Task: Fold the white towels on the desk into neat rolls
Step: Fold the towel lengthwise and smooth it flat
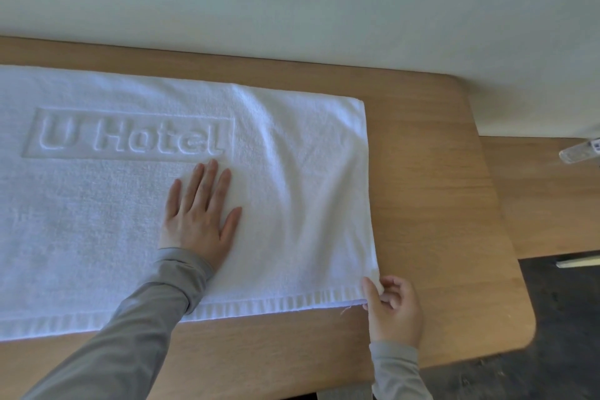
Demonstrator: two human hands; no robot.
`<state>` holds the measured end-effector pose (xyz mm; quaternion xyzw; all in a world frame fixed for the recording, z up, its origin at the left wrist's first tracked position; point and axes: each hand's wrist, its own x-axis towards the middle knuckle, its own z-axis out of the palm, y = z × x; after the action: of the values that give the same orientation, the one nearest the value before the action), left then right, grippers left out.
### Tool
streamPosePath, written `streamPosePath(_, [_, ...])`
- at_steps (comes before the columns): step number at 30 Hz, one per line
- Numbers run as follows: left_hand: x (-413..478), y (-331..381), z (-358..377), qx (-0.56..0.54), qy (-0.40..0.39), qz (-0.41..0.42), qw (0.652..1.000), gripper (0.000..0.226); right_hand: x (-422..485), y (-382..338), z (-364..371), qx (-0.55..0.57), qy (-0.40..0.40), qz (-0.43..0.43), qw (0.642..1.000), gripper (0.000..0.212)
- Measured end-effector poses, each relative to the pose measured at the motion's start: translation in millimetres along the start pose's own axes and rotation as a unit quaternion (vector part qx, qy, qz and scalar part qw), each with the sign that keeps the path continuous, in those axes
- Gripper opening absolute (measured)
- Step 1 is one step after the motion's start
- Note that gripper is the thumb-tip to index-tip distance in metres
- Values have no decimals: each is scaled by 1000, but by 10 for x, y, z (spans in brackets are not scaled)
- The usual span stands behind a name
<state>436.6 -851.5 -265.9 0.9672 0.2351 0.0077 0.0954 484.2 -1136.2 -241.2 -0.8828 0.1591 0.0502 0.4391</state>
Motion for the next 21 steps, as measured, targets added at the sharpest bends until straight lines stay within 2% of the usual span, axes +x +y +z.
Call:
streamPosePath(13, [1,25,-31,-2,0,2,1000,64,168,50,-137,49,-3,80,996,28])
streamPosePath(17, [7,21,-23,1,-2,0,1000,64,108,14,-102,36,5,72,997,24])
streamPosePath(21, [9,12,-20,2,-6,1,1000,64,55,-13,-52,3,-24,47,999,22])
